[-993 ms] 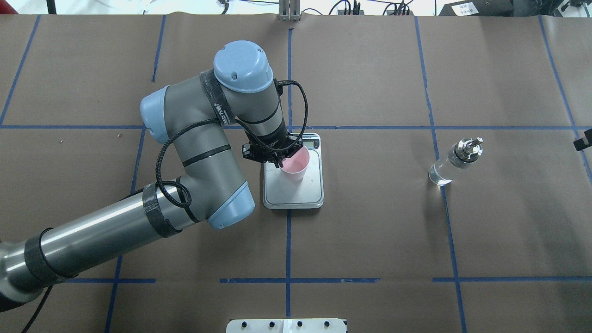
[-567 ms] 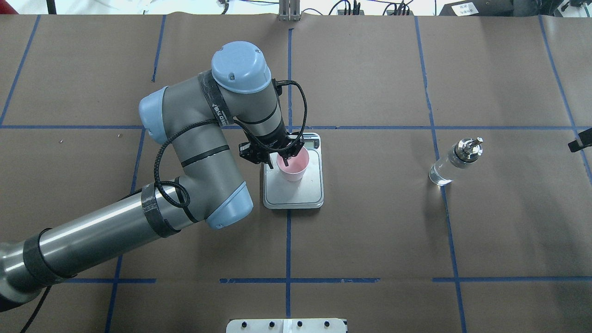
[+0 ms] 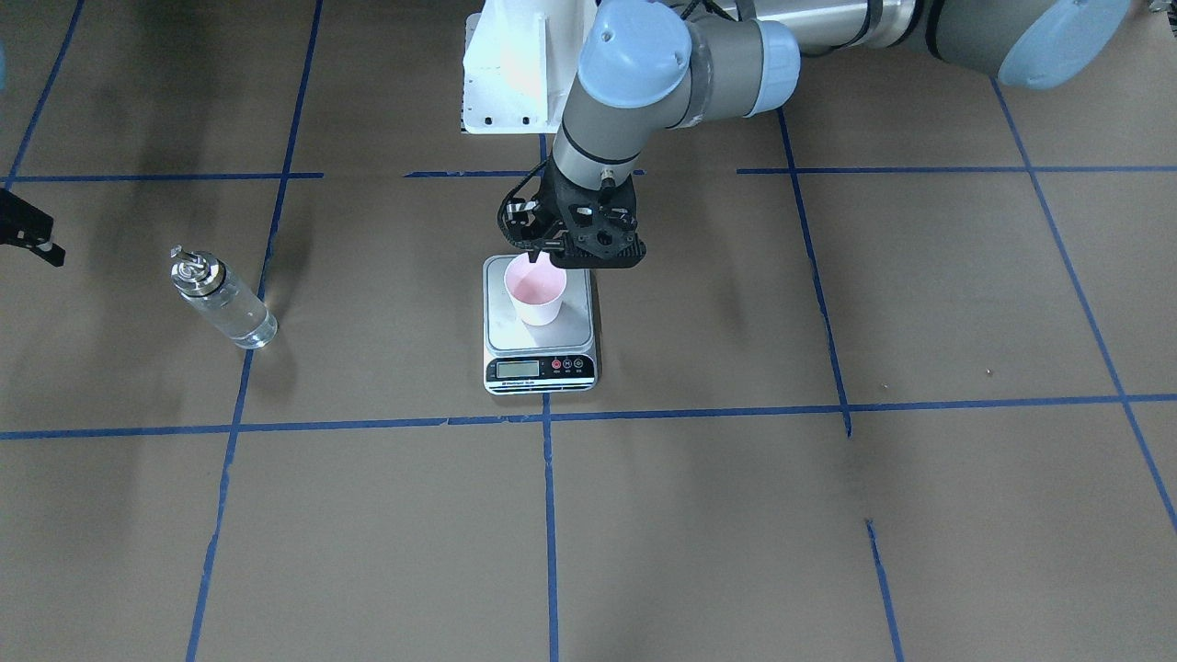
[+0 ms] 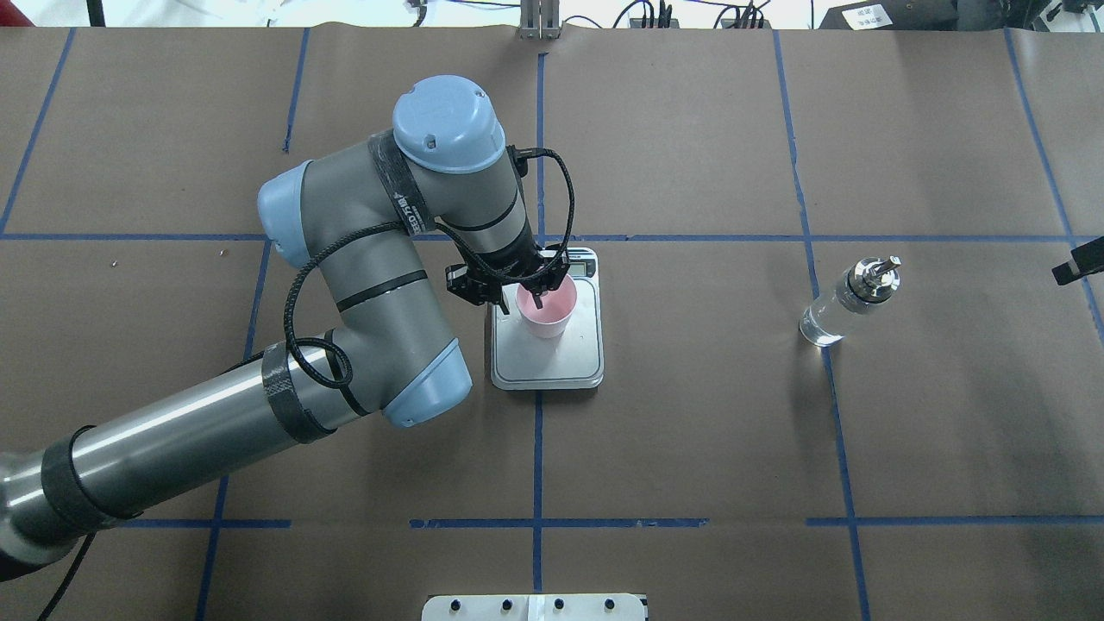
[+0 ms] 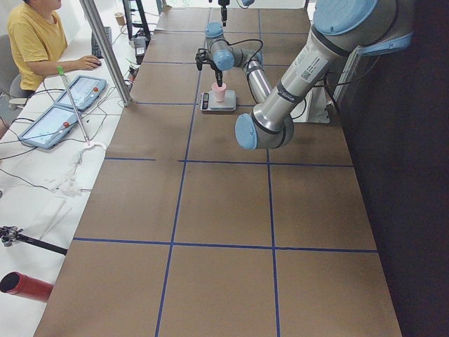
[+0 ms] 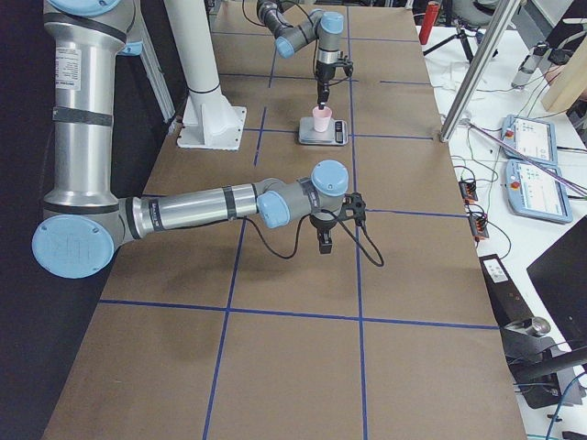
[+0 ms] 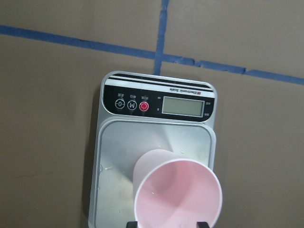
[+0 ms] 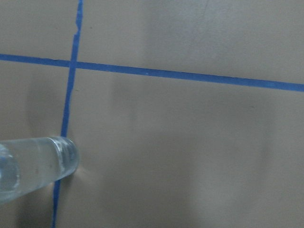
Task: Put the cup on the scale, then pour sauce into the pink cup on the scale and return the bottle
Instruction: 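Raise the left gripper away from the cup while the right gripper approaches the glass bottle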
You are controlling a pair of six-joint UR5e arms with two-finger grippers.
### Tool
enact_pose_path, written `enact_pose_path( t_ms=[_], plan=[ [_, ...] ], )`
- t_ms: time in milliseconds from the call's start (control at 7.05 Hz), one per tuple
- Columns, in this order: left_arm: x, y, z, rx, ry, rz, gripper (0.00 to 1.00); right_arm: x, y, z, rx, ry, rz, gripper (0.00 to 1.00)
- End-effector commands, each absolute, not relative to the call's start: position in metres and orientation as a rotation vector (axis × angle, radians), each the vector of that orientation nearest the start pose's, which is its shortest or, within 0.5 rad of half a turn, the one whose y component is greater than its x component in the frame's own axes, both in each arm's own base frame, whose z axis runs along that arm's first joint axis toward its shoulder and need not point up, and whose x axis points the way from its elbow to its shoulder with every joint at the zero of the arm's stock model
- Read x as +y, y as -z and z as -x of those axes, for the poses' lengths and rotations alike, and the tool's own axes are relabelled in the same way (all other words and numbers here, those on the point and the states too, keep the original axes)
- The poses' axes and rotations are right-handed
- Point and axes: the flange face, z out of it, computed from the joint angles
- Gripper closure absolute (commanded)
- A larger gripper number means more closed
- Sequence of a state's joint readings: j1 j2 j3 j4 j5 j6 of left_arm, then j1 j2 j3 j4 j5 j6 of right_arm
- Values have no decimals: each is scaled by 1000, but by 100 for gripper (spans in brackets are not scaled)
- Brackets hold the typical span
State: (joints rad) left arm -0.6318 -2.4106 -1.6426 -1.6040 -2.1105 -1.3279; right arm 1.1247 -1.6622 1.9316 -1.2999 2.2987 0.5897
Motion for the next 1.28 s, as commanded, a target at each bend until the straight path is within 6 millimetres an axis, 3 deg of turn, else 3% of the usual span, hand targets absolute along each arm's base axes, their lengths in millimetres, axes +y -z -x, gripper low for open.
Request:
enact_pose_path(
  t_ms=[0, 142, 425, 567, 851, 1134],
  plan=[
    [-475, -111, -461, 1072, 127, 19, 47, -410, -446, 203, -914, -39, -136, 0],
    [-484, -111, -451, 1072, 145, 9, 47, -388, -438, 223, -878, -14, -187, 0],
    [-489, -111, -446, 1072, 153, 2, 47, -346, -415, 280, -824, -92, -269, 0],
    [-490, -113, -445, 1070, 156, -3, 47, -332, -405, 295, -822, -137, -301, 0],
    [-496, -115, -437, 1070, 167, -11, 47, -316, -403, 320, -787, -202, -392, 0],
    [-499, -117, -435, 1067, 171, -14, 47, -322, -408, 320, -745, -241, -470, 0]
  ],
)
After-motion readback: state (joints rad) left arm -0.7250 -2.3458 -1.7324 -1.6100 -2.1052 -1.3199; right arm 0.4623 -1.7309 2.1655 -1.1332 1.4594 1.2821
